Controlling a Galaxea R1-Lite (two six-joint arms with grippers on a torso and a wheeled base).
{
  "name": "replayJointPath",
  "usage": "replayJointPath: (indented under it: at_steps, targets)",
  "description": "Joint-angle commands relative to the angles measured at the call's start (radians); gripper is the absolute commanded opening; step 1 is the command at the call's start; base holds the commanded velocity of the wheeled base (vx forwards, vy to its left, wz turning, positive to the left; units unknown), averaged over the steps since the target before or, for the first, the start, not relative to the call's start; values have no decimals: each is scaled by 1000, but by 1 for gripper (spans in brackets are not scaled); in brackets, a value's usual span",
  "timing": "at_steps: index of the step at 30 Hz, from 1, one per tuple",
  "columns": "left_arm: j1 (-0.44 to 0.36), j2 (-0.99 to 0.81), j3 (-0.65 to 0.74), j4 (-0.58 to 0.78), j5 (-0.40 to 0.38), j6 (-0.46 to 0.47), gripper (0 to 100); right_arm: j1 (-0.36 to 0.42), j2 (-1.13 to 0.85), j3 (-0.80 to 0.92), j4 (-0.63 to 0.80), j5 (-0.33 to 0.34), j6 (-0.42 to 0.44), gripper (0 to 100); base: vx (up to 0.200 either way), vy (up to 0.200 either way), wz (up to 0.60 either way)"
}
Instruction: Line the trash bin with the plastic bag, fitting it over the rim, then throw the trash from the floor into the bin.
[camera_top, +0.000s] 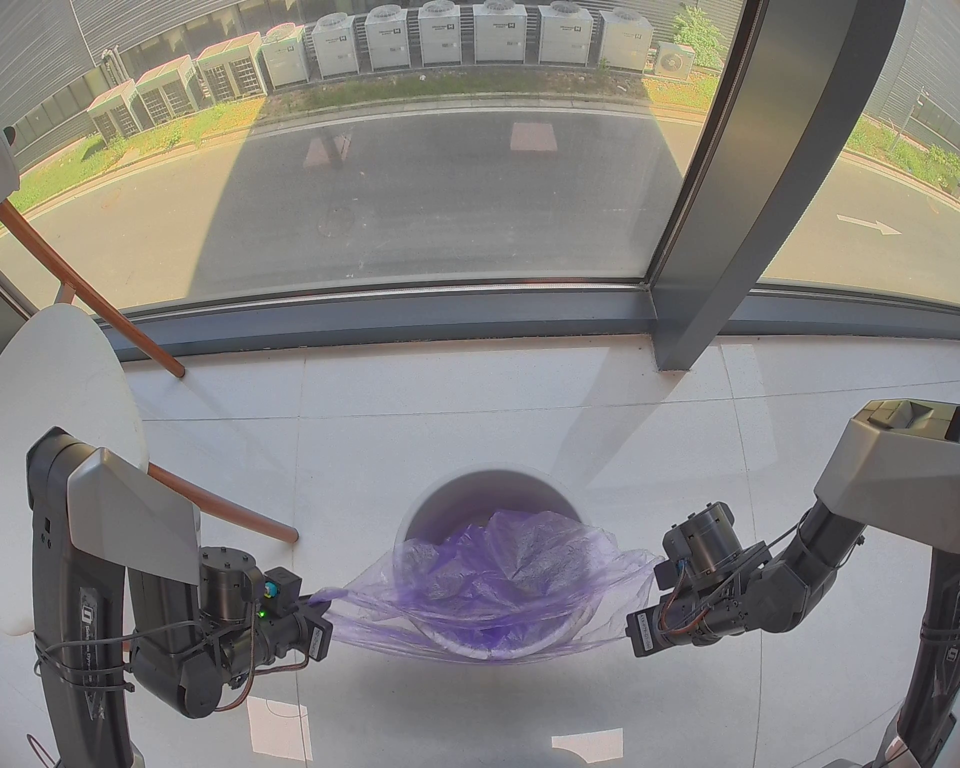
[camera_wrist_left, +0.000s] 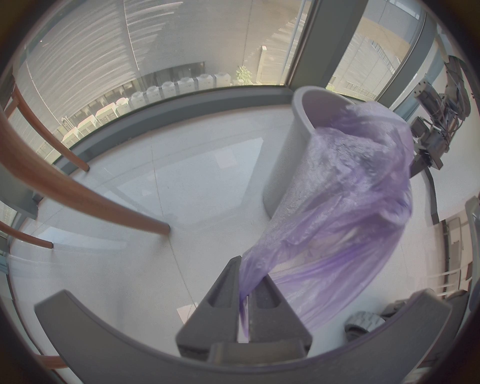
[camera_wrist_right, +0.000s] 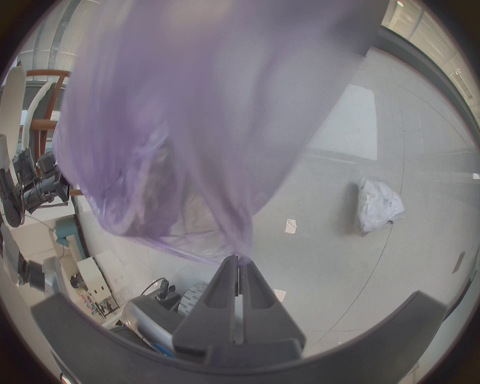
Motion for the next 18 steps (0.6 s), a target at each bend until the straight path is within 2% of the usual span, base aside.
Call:
replayJointPath:
  at_steps: [1, 8, 9, 11, 12, 18]
  targets:
    - [8, 24, -88, -17, 4, -4, 0, -50, -10, -36, -3, -17, 0, 0, 0, 0, 0]
    - [-2, 24, -143, -18, -20, -18, 0, -67, -45, -28, -1, -40, 2, 0, 0, 0, 0]
    - [-2, 24, -145, -18, -28, -19, 0, -66, -46, -27, -1, -40, 2, 100, 0, 0, 0]
    - [-1, 24, -143, -18, -39, -24, 0, -64, -54, -19, -1, -40, 2, 100, 0, 0, 0]
    - [-1, 24, -141, -18, -40, -25, 100, -61, -60, -16, 5, -40, 3, 100, 0, 0, 0]
    - [2, 18, -138, -18, -66, -36, 100, -50, -154, 128, 0, -26, -6, 100, 0, 0, 0]
